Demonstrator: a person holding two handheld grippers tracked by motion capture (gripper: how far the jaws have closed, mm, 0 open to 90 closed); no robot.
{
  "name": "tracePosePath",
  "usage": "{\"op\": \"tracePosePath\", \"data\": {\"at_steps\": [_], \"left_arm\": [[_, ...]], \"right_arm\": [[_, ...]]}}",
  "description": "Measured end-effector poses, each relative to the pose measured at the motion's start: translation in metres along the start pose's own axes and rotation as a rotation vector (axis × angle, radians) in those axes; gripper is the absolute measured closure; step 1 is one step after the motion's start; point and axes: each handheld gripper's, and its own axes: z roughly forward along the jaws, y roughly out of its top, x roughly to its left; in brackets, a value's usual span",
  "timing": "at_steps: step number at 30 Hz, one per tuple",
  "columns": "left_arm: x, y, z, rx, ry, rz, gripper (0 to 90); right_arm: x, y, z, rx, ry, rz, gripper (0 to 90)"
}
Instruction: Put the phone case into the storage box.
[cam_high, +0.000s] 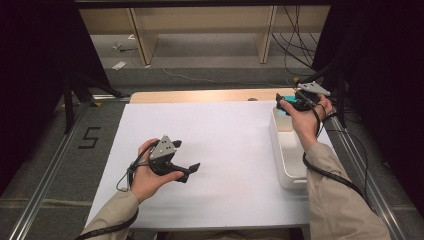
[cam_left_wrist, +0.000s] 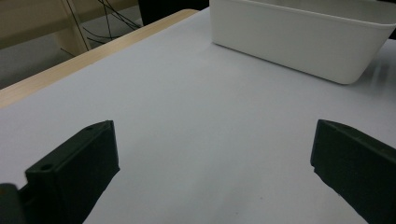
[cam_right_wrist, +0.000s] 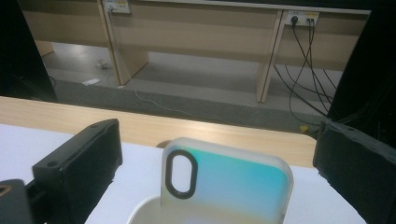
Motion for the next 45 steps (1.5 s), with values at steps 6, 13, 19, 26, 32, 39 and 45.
{"op": "tracePosePath", "data": {"at_steps": [6,13,19,26,32,39,45], "left_arm": [[0.000,0.000,0.000,-0.001,0.004,-0.002,0.4],[0.000,0.000,-0.001,-0.003,0.004,-0.002,0.4],[0.000,0.001,-0.001,-0.003,0.004,-0.001,0.4],[0.000,0.001,-0.001,-0.003,0.004,-0.001,0.4],[0.000,0.000,-0.001,0.000,0.006,-0.001,0.4],[0.000,0.001,-0.002,-0.004,0.008,-0.002,0.4],[0.000,0.001,-0.002,-0.004,0.008,0.000,0.4]], "right_arm": [[0.002,0.002,-0.007,-0.002,0.016,-0.008,2.8],[0.006,0.003,-0.015,0.003,0.049,-0.027,4.4],[0.011,0.004,-0.022,0.002,0.088,-0.032,5.9],[0.016,0.003,-0.029,0.003,0.125,-0.036,7.3],[0.018,0.001,-0.038,0.002,0.157,-0.046,7.8],[0.023,0.000,-0.047,0.001,0.190,-0.042,8.6],[0.030,0.000,-0.054,0.006,0.234,-0.042,11.9]]}}
